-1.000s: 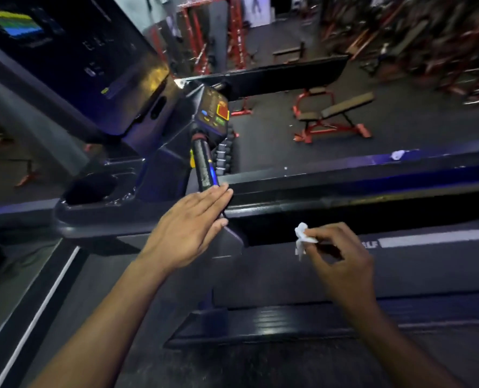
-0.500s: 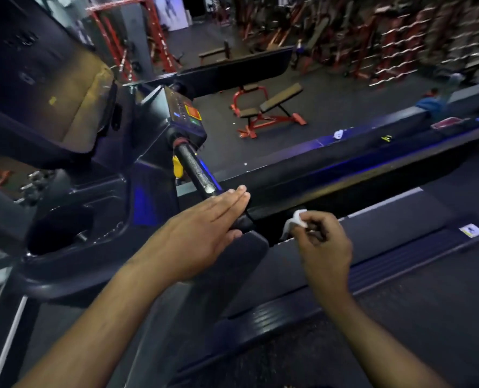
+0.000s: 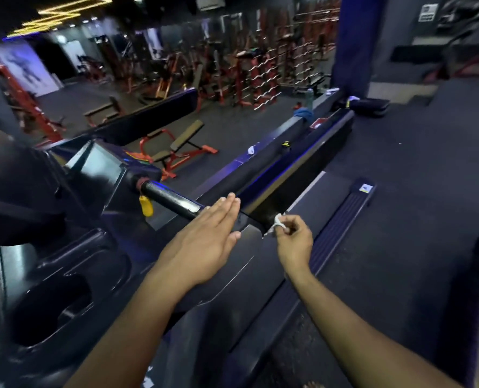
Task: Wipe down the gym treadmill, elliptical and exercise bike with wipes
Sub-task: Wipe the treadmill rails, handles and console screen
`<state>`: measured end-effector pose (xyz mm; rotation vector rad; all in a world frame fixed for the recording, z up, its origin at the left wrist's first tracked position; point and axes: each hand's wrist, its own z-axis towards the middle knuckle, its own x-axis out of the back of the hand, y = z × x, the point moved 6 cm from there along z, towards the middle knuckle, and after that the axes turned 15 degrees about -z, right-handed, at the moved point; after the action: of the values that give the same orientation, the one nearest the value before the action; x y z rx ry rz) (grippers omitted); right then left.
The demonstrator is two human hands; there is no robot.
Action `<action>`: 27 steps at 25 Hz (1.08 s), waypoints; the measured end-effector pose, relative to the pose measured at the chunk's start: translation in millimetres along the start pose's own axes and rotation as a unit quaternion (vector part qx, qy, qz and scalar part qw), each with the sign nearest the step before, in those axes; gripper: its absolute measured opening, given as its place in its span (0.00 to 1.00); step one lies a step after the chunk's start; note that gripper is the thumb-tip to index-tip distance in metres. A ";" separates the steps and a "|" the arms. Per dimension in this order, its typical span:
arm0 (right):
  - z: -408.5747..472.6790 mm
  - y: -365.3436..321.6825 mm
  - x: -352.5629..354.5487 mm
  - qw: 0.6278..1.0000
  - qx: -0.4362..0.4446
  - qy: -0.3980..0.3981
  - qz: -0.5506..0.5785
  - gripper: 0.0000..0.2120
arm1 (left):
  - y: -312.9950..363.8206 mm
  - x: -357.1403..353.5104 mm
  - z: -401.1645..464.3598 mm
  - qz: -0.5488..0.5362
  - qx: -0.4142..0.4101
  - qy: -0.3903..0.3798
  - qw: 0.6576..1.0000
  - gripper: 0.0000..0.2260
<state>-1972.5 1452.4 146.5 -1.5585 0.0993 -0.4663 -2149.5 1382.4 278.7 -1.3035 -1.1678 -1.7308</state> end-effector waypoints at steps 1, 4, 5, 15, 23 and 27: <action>-7.1 -2.6 3.4 1.000 -0.006 0.017 0.020 0.08 | 1.0 0.4 0.0 -0.002 -0.002 0.002 1.000 0.29; -24.2 -34.4 15.6 0.996 0.064 0.044 0.031 0.08 | 2.1 0.5 0.7 -0.003 -0.007 -0.001 1.000 0.28; -32.3 -51.9 15.9 0.993 0.108 0.044 0.025 0.06 | 2.2 0.7 0.2 -0.003 -0.009 -0.003 1.000 0.28; 20.3 -25.3 8.3 0.994 -0.033 0.089 0.062 0.08 | 3.3 -0.1 2.9 -0.007 -0.003 0.000 1.000 0.28; -26.9 -90.9 6.1 0.977 0.211 0.030 0.019 0.05 | 3.1 -1.7 10.0 0.012 0.017 -0.015 1.000 0.34; 25.8 -50.5 15.7 0.994 0.079 0.064 0.042 0.05 | 6.8 2.3 8.9 0.011 0.029 -0.014 0.999 0.31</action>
<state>-1960.5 1473.9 199.9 -1.3642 0.2200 -0.4952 -2140.9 1388.1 283.6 -1.3044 -1.2061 -1.6573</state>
